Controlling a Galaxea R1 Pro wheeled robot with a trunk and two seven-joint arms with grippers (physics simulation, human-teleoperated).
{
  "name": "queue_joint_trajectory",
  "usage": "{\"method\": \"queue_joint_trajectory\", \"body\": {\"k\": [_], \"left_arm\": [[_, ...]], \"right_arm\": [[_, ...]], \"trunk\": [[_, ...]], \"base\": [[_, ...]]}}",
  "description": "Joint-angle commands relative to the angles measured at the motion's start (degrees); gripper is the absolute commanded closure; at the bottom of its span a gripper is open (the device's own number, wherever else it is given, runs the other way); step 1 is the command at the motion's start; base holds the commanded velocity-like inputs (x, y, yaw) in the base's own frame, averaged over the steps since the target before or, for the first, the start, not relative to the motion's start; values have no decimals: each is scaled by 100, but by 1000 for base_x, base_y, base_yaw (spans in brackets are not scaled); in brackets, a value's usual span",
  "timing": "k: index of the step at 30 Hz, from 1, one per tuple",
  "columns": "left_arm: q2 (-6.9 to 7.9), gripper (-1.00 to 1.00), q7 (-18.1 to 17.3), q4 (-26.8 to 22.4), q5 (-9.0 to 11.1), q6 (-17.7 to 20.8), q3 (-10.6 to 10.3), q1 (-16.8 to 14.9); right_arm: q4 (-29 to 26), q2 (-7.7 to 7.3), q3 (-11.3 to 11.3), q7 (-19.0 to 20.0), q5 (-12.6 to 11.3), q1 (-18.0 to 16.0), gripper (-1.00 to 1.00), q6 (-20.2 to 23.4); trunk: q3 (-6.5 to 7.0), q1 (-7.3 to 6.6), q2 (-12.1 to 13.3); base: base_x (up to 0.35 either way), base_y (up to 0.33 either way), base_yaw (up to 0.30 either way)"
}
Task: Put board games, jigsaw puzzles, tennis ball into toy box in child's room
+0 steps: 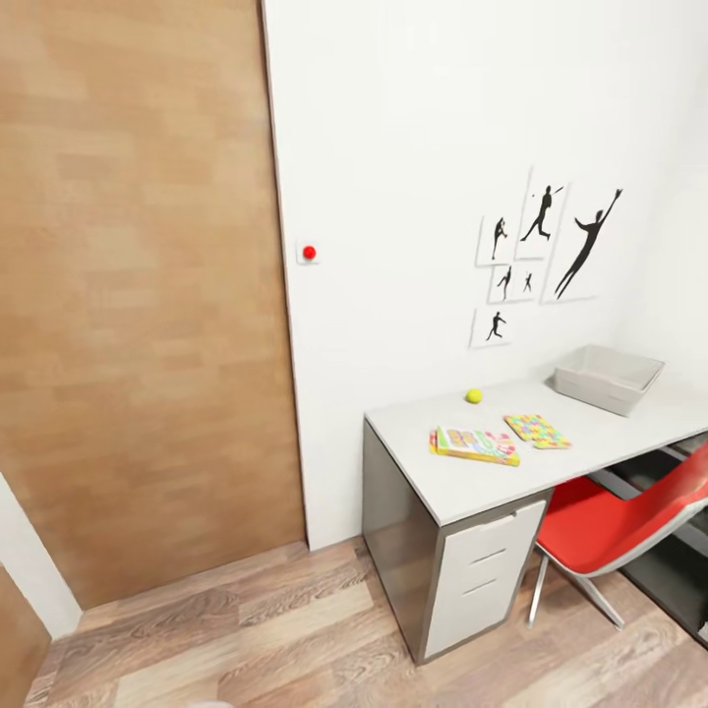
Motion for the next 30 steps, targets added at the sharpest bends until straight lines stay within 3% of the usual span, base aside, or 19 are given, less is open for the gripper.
{"method": "queue_joint_trajectory", "body": {"k": [1, 25, 30], "left_arm": [[1, -100, 4, -15, 10, 27, -6, 1], [1, -100, 4, -15, -8, 17, -12, 10], [-4, -100, 4, -10, -23, -165, -18, 11]], "right_arm": [[-8, -4, -13, 3, -18, -1, -100, 32], [-4, 16, -5, 4, -19, 0, -100, 33], [-4, 5, -5, 3, -19, 0, -100, 32]], "trunk": [[-8, 0, -5], [-47, 0, -5], [-55, 0, -5]], "base": [[0, 0, -276], [0, 0, -281], [0, 0, -282]]}}
